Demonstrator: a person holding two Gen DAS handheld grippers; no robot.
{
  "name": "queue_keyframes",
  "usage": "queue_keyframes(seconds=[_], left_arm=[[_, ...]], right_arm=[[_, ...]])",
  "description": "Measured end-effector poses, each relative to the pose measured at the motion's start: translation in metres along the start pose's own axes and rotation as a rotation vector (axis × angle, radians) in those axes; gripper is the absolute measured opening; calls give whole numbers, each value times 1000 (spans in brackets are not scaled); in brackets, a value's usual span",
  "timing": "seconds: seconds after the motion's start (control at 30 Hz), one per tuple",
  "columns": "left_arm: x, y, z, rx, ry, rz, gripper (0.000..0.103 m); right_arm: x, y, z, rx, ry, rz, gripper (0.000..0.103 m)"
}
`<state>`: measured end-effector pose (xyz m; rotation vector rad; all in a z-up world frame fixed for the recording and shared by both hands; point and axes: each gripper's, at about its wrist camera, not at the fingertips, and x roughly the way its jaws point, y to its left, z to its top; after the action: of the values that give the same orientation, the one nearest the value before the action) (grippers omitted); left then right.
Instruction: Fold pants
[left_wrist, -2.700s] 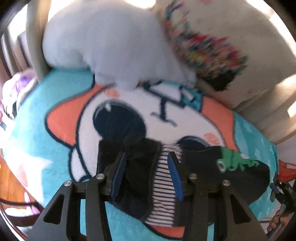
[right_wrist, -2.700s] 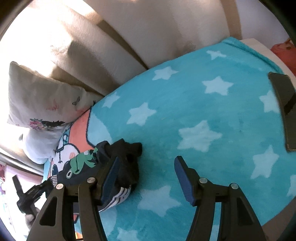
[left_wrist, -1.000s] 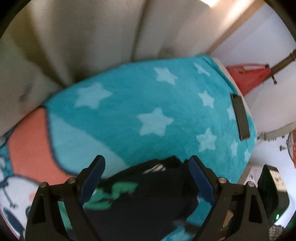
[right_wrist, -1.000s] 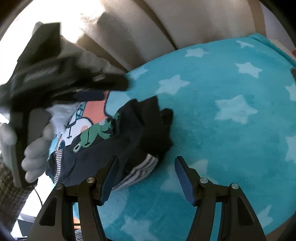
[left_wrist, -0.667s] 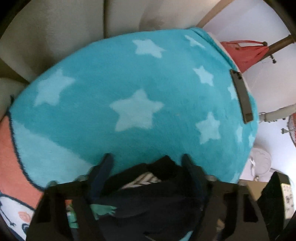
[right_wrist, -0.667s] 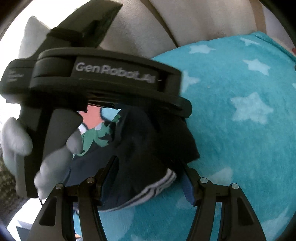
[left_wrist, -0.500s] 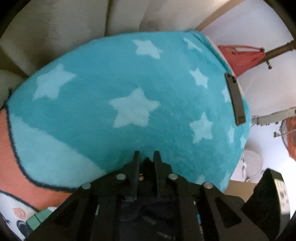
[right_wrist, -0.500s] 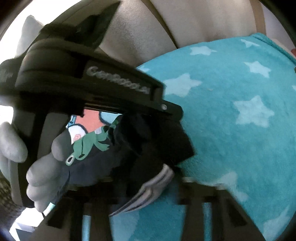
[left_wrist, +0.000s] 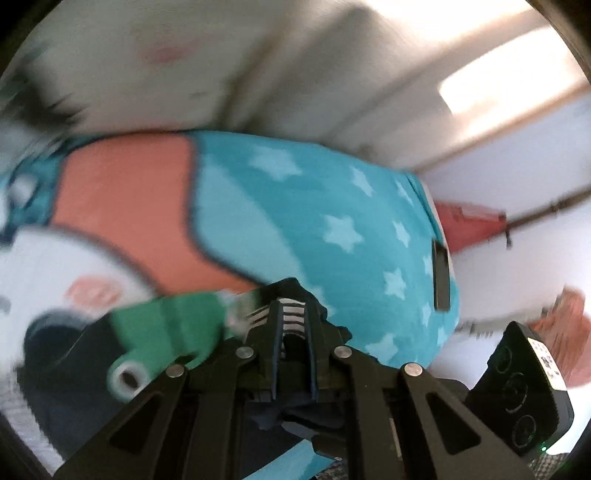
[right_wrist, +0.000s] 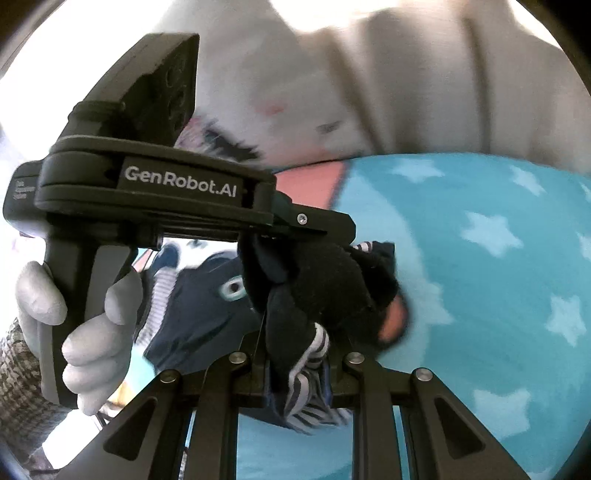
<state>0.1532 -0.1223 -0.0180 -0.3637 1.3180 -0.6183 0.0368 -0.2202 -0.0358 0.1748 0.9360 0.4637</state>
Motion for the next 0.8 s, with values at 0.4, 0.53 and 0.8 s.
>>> queue_keyframes(seconds=[0.4,0.53,0.8], left_arm=[[-94,119,-75,-355,-251,61,35],[-115,128,-91,-401,-302,115,36],[-114,94,-100,-346,-315,94,37]], right_arm=[[81,111,-30,-520,165,-25,58],[66,123,-29,-536,152,43,59],[1,42,16,-129,17,68,75]])
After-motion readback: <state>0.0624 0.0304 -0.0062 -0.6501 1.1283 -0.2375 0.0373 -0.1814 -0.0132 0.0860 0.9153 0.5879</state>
